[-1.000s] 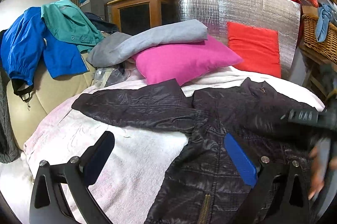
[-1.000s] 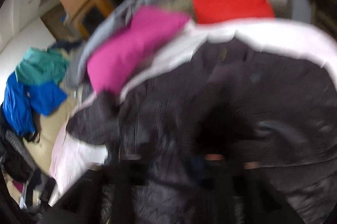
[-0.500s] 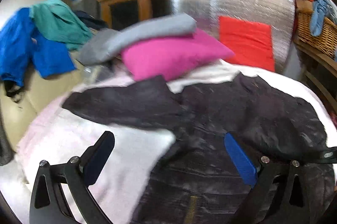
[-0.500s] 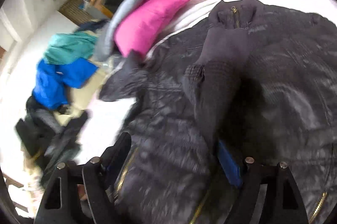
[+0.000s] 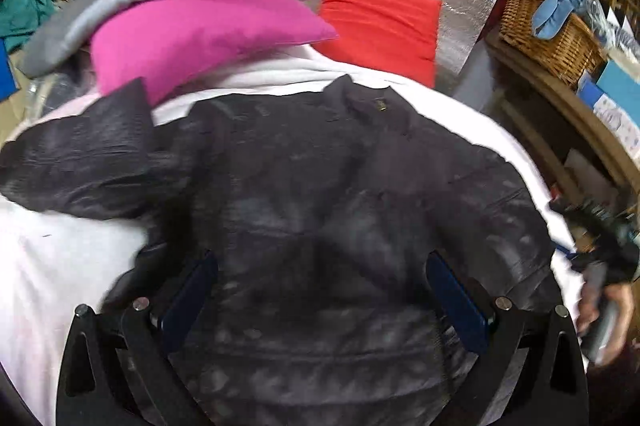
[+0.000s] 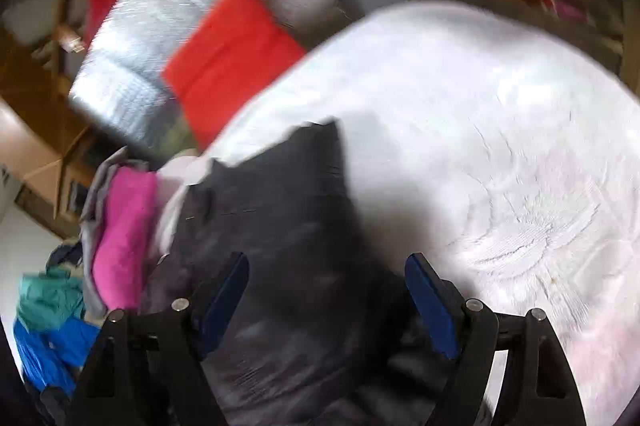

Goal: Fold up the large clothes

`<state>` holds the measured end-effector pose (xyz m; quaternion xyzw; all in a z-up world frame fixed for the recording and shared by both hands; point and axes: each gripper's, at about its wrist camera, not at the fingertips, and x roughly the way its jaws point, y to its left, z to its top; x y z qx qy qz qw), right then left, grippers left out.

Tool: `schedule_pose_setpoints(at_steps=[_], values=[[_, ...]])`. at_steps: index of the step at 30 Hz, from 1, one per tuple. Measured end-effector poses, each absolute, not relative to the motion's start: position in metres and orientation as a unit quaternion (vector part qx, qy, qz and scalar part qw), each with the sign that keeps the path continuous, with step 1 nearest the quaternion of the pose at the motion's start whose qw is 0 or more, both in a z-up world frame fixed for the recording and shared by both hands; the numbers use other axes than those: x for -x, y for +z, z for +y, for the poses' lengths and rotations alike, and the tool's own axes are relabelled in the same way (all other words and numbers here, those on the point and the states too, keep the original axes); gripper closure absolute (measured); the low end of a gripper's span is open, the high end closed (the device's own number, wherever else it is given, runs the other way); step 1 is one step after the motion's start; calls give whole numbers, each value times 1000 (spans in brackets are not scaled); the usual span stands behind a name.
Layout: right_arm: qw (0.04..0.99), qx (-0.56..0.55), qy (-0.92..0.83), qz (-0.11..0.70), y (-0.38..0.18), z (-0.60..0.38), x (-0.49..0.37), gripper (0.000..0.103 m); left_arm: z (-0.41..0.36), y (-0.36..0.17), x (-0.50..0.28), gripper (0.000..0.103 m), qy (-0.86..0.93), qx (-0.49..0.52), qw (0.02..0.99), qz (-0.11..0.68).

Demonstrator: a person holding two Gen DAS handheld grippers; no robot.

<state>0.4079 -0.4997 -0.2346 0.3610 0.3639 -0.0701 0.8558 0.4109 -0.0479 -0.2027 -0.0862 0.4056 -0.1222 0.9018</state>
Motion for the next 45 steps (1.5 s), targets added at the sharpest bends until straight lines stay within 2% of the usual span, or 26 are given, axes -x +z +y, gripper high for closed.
schedule_pose_setpoints(at_steps=[3, 4, 6, 7, 8, 10, 12, 15, 16, 19, 22, 25, 29, 31, 33, 34, 35, 40, 45], values=[[850, -354, -59, 385, -246, -493, -420, 21, -67, -200, -419, 0, -141, 105, 901, 396], [854, -335, -61, 393, -246, -487, -423, 25, -76, -199, -422, 0, -150, 109, 900, 394], [859, -295, -66, 413, -246, -472, -428, 49, -97, -197, -425, 0, -168, 101, 898, 394], [860, -285, -60, 419, -244, -464, -428, 65, -105, -196, -425, 0, -172, 90, 899, 392], [865, -274, -61, 415, -241, -463, -425, 67, -115, -196, -424, 0, -172, 72, 902, 389], [884, -240, -63, 396, -222, -451, -416, 79, -128, -199, -425, 0, -163, 38, 907, 387], [901, -224, -59, 368, -199, -444, -399, 82, -132, -203, -424, 1, -162, 24, 906, 390], [919, -215, -49, 327, -169, -441, -369, 87, -130, -208, -425, 17, -141, 2, 905, 402], [922, -211, -53, 320, -164, -438, -358, 88, -127, -211, -426, 20, -142, 3, 901, 410], [910, -222, -91, 338, -178, -445, -342, 92, -113, -215, -420, 20, -129, -3, 892, 433], [874, -250, -114, 401, -210, -462, -334, 94, -102, -219, -413, 20, -126, -24, 888, 442], [856, -294, -86, 416, -219, -467, -325, 94, -93, -220, -403, 20, -122, -39, 882, 453], [890, -277, -36, 360, -187, -439, -318, 93, -68, -220, -392, 20, -134, -5, 868, 478], [891, -273, -19, 361, -181, -427, -322, 87, -54, -217, -389, 20, -143, 16, 861, 487], [887, -278, -15, 369, -186, -415, -335, 62, -41, -215, -387, 20, -151, 36, 853, 498], [885, -274, -24, 375, -188, -412, -341, 28, -33, -213, -386, 20, -153, 49, 850, 502], [889, -268, -36, 369, -189, -410, -343, 21, -25, -211, -384, 20, -154, 63, 848, 504], [911, -232, -107, 323, -187, -443, -357, 21, 6, -220, -387, 20, -152, 138, 818, 537], [872, -280, -77, 394, -229, -483, -408, 21, 20, -239, -398, 20, -153, 204, 795, 550]])
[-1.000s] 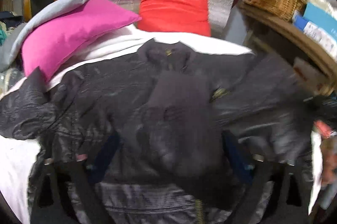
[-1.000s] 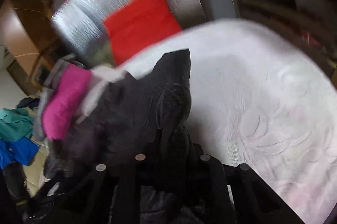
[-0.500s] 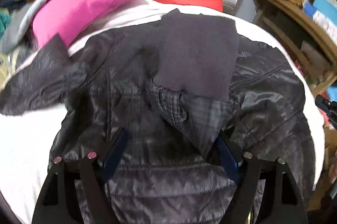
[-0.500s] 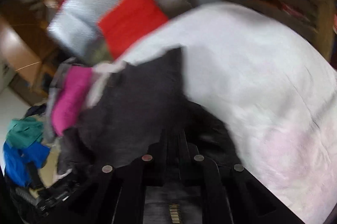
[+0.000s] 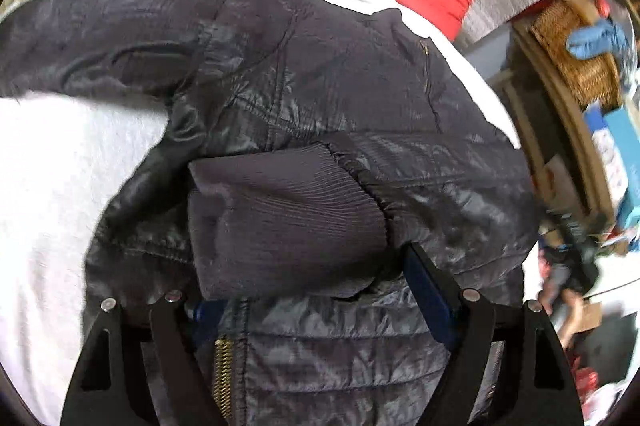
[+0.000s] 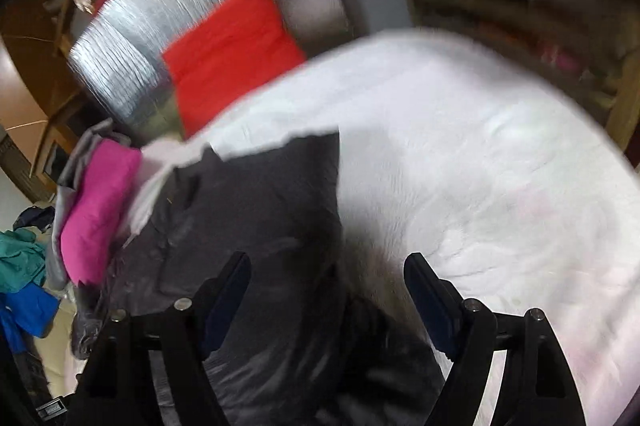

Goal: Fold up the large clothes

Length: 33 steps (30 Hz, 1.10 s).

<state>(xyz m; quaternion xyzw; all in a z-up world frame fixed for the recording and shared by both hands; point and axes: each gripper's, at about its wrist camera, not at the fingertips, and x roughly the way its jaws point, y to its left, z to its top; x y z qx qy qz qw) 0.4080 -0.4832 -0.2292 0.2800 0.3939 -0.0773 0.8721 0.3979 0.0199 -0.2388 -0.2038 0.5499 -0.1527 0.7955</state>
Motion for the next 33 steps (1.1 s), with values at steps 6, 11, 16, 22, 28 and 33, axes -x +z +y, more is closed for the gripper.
schedule_pose_setpoints(at_steps=[6, 11, 16, 22, 28, 33], values=[[873, -257, -23, 414, -242, -462, -425, 74, 12, -235, -405, 47, -168, 227, 816, 505], [908, -222, -34, 353, -199, -447, -400, 83, -10, -207, -411, 63, -157, 155, 872, 436], [922, -215, -46, 317, -185, -441, -378, 83, -24, -205, -435, 63, -124, 95, 904, 397], [894, -230, -68, 378, -235, -434, -393, 79, -40, -228, -457, 63, -88, 24, 891, 444], [883, -291, -89, 357, -212, -446, -373, 14, 6, -192, -439, 43, -108, 82, 889, 438], [886, -329, -96, 312, -190, -447, -338, 14, 99, -163, -410, 33, -75, 141, 906, 392]])
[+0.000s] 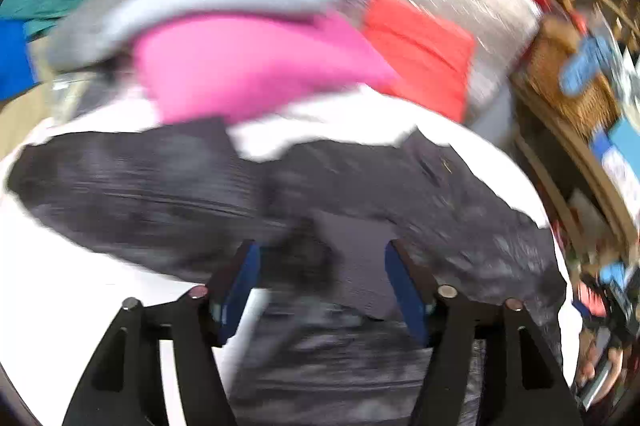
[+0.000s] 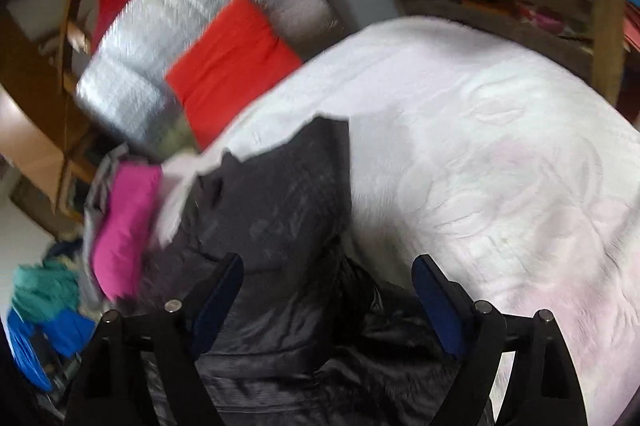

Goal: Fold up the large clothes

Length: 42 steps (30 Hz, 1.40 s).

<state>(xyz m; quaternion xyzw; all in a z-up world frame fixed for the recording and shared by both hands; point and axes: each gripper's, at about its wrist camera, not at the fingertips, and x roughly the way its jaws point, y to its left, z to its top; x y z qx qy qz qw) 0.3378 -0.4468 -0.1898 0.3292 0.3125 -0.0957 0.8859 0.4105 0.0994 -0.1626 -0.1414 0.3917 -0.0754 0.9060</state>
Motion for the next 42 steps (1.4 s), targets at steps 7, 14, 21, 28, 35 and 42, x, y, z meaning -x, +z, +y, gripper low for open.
schedule_pose_setpoints(at_steps=[7, 14, 21, 28, 35, 42], values=[[915, -290, -13, 281, -170, -385, -331, 15, 273, -200, -384, 28, 94, 335, 858, 377], [914, -270, 31, 302, -184, -348, -346, 19, 346, -256, -405, 28, 116, 470, 799, 356], [911, -253, 31, 325, -204, -342, -355, 19, 367, -298, -448, 50, 108, 518, 772, 351], [911, -258, 13, 321, -206, -363, -352, 21, 348, -271, -468, 93, 120, 453, 820, 330], [908, -297, -10, 295, -200, -389, -344, 21, 216, -138, -476, 96, 11, 273, 920, 280], [901, -336, -35, 273, -200, -416, -340, 21, 0, -94, -455, 96, -209, 123, 928, 284]])
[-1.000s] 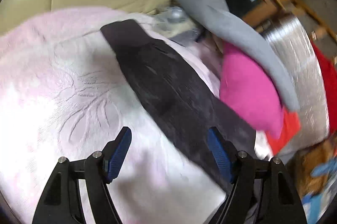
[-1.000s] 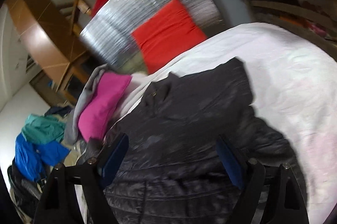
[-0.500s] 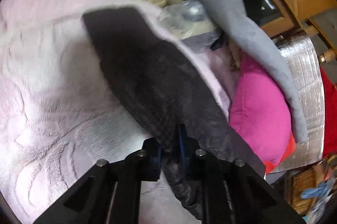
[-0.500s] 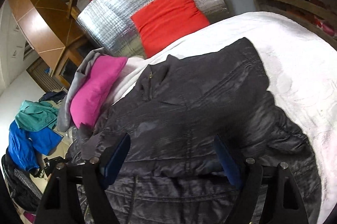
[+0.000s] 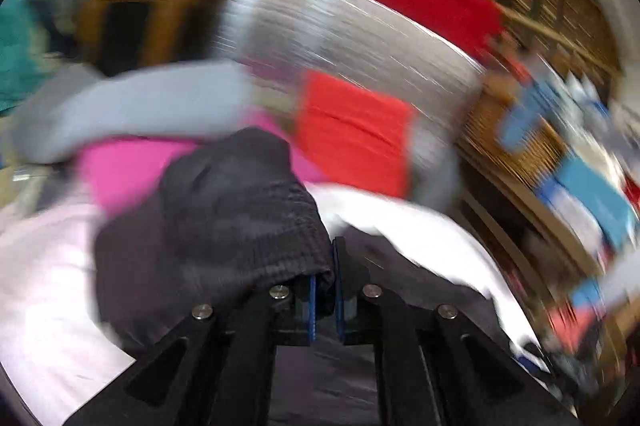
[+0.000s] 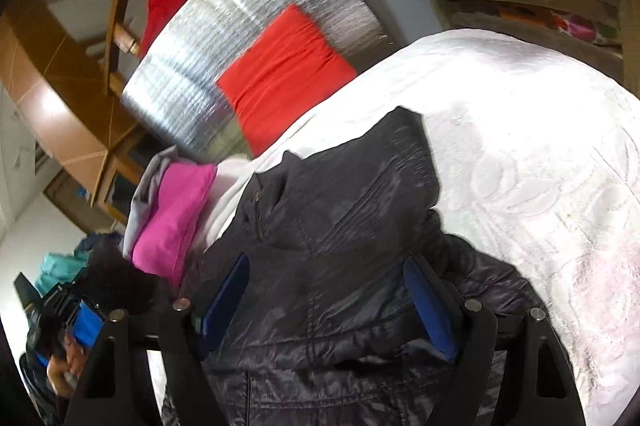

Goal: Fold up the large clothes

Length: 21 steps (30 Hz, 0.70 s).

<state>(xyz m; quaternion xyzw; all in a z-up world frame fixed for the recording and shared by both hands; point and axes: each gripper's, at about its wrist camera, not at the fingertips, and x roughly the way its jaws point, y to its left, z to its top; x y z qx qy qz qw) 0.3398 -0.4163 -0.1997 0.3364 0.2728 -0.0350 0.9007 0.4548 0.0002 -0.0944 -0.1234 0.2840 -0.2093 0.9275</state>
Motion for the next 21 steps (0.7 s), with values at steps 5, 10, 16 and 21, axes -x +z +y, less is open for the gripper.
schedule_pose_setpoints(at_steps=[5, 10, 16, 21], values=[[894, -357, -51, 266, -201, -434, -339, 21, -110, -151, -448, 96, -291, 52, 879, 376], [883, -367, -56, 288, -207, -441, -348, 21, -137, -230, -449, 94, -294, 71, 803, 513], [891, -328, -44, 310, -203, -417, -357, 19, -66, -193, -413, 64, -312, 163, 786, 507], [911, -255, -31, 321, -187, -381, -360, 19, 12, -157, -396, 34, -271, 222, 840, 415]])
